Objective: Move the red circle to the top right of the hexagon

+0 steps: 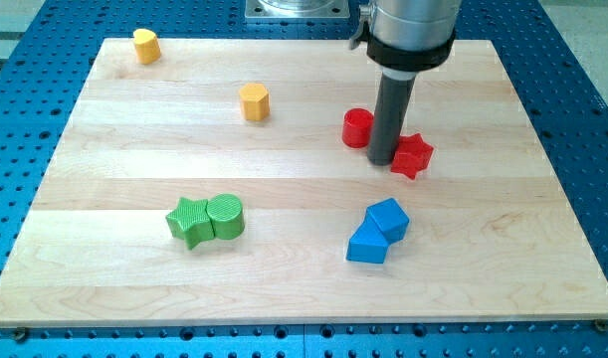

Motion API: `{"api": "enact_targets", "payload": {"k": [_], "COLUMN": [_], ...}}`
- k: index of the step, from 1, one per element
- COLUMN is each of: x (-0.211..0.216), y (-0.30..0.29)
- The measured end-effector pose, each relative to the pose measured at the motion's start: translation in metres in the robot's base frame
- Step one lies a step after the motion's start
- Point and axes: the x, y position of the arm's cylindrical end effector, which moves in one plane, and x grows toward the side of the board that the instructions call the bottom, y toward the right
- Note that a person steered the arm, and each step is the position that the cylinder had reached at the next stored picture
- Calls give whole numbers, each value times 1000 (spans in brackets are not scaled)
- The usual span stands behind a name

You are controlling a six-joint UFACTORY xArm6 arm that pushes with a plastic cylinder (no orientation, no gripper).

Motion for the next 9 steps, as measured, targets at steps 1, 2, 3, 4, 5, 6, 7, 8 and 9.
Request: {"api": "enact_targets", "payload": {"k": [1,2,3,4,5,6,7,8,9], "x": [-33,-62,-104,-133,-60,-82,-111,-122,-133], "y": [-45,-48,-69,-98,-118,-147,-147,-145,-137]}}
